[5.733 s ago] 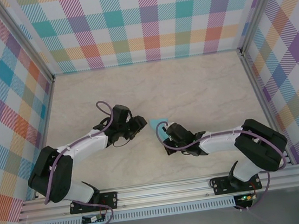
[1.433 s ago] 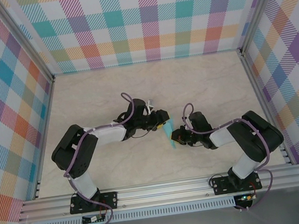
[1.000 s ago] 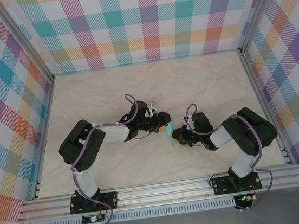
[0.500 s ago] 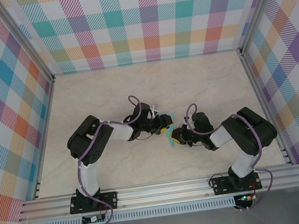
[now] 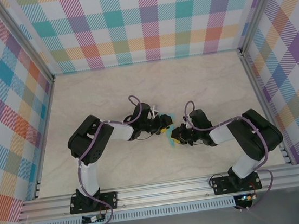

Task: Fold a paper plane with a square sheet of paper (pick it up from the middle)
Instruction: Fold the wing for the fifth time at the center of the table.

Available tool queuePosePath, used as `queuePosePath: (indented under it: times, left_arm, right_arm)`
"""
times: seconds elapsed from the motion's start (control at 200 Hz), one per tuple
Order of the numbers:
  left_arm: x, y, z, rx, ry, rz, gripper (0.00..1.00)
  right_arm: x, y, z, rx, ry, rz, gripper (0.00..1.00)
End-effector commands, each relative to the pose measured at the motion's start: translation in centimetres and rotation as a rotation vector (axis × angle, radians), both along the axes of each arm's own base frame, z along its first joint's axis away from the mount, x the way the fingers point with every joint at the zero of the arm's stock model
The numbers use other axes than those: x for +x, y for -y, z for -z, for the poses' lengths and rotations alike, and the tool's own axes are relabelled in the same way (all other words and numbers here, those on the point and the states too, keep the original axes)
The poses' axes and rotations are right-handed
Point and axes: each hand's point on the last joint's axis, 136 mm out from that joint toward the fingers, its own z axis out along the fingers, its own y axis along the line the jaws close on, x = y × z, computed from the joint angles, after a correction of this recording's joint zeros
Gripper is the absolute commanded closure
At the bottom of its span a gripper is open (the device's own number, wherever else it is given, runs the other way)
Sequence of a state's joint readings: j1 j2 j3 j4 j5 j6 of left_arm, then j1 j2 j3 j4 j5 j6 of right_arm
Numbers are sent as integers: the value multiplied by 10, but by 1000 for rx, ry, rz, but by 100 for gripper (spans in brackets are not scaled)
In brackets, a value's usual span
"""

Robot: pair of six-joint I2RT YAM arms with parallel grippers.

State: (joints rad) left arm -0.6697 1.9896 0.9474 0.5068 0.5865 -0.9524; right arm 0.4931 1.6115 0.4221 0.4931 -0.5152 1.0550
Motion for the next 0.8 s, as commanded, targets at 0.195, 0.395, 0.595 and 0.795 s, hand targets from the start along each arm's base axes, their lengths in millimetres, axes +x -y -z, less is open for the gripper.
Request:
queuePosePath:
  times: [0.195,0.395,0.595,0.795]
  left_arm:
    - [-7,-11,28,68,-56,-5,50]
    - [-7,-11,27,68,-59,-2,50]
    - [-7,-11,27,67,-64,-1,50]
    - [-9,-12,28,70,-71,-5,50]
  right_arm:
    - [-16,-4,-10,-44,1,-101,85]
    - [-21,-9,-5,-70,-22,-143,89]
    - [-29,-6,13,-135,-77,-160,94]
    - [-36,-3,24,-174,-129,-168,94]
